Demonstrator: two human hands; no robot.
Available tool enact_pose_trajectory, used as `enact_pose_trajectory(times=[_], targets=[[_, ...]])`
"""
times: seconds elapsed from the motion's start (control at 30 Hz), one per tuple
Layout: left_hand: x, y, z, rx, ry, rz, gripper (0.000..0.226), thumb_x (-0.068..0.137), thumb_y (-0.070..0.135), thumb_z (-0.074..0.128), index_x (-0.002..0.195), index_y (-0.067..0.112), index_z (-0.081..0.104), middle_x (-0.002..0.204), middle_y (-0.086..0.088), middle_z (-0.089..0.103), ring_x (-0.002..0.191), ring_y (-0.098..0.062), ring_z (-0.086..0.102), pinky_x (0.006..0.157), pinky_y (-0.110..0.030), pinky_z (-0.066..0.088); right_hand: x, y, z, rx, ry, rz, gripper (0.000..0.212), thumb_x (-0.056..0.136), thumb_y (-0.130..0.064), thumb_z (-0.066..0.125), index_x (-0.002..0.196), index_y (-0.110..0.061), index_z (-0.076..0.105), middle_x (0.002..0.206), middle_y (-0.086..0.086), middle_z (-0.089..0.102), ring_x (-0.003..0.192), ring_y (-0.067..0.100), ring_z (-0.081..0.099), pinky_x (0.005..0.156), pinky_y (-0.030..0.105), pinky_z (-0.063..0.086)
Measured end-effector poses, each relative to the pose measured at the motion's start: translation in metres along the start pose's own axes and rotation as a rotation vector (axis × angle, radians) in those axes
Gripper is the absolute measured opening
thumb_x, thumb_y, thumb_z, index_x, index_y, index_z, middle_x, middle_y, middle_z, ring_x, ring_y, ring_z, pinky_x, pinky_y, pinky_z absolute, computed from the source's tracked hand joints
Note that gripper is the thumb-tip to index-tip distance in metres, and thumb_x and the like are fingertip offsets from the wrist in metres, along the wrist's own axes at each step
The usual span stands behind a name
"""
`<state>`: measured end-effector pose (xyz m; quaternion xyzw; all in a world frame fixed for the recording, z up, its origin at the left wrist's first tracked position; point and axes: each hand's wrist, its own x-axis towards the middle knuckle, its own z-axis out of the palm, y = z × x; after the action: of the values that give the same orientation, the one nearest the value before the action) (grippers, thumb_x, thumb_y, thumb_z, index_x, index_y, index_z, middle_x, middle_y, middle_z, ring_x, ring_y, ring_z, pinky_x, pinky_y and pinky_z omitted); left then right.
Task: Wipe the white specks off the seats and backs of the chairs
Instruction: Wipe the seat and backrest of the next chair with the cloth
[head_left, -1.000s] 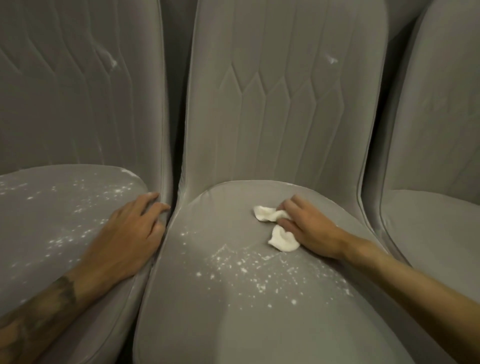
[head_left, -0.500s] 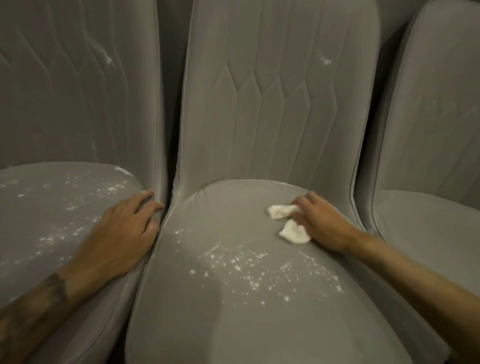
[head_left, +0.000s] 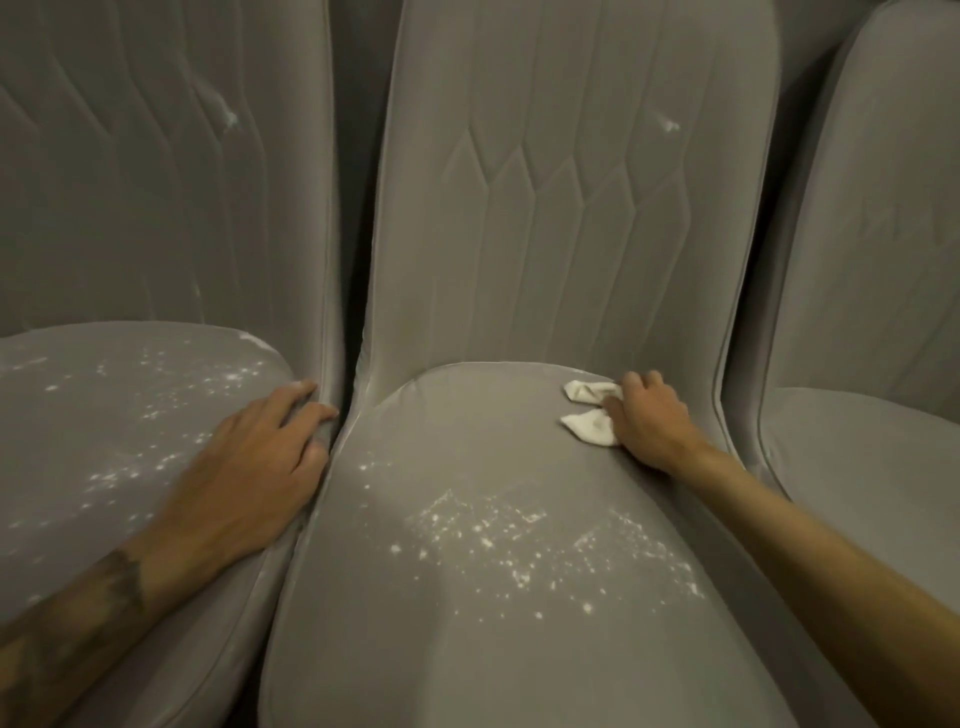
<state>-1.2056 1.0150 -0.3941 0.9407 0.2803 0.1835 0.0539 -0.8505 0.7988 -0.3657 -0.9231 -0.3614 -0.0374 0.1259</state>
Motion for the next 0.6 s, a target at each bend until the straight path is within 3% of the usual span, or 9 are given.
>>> enact_pose_trajectory(times=[0.07,0.2,0.27,0.4,0.47,0.6], targets=[[0.002,0.0,0.0,-0.028,0.0,-0.026,0.055,0.101,0.039,0.026,0.141,0.019,0.058,0.156,-0.008,0.043,0.136,-0.027,0.049,0.114,-0.046,0.039,0.009,-0.029,0.006,0.011,0.003,-0.002,0.033,0.106,-0.027,0.039,0.125,-0.002,0.048,0.13,0.021,0.045,0.117,0.041,0.048,0.099,0.043,0.037],[0.002,0.0,0.002,-0.017,0.009,-0.021,0.05,0.101,0.036,0.029,0.139,0.02,0.059,0.156,-0.008,0.044,0.136,-0.027,0.05,0.114,-0.046,0.04,-0.023,-0.075,0.029,0.162,-0.029,-0.428,0.026,0.103,-0.027,0.048,0.121,-0.009,0.054,0.116,0.013,0.05,0.104,0.031,0.051,0.093,0.038,0.039],[0.002,0.0,0.001,-0.024,0.014,-0.025,0.049,0.101,0.035,0.031,0.138,0.021,0.059,0.155,-0.007,0.044,0.135,-0.026,0.05,0.113,-0.046,0.041,-0.026,-0.075,0.029,0.166,-0.051,-0.513,0.025,0.102,-0.029,0.05,0.12,-0.012,0.054,0.115,0.01,0.051,0.104,0.029,0.052,0.093,0.039,0.041],[0.001,0.002,0.001,-0.024,0.022,-0.028,0.05,0.1,0.036,0.029,0.137,0.022,0.058,0.154,-0.006,0.044,0.132,-0.026,0.05,0.111,-0.044,0.04,0.018,-0.09,0.023,0.077,-0.077,-0.239,0.032,0.105,-0.027,0.044,0.125,-0.003,0.05,0.126,0.022,0.048,0.116,0.039,0.05,0.099,0.041,0.038],[0.001,0.003,-0.001,-0.025,0.013,-0.042,0.05,0.099,0.035,0.029,0.138,0.023,0.058,0.155,-0.005,0.043,0.134,-0.025,0.049,0.112,-0.043,0.039,0.021,-0.12,0.027,0.084,-0.091,-0.237,0.033,0.105,-0.026,0.042,0.125,0.0,0.048,0.129,0.024,0.047,0.119,0.041,0.049,0.1,0.041,0.037],[-0.001,0.005,-0.004,-0.008,-0.001,-0.044,0.051,0.098,0.032,0.029,0.139,0.021,0.057,0.156,-0.007,0.042,0.134,-0.025,0.048,0.112,-0.04,0.037,-0.033,-0.162,0.04,0.241,-0.121,-0.652,0.03,0.102,-0.03,0.048,0.125,-0.011,0.052,0.12,0.011,0.05,0.11,0.029,0.051,0.097,0.037,0.038]])
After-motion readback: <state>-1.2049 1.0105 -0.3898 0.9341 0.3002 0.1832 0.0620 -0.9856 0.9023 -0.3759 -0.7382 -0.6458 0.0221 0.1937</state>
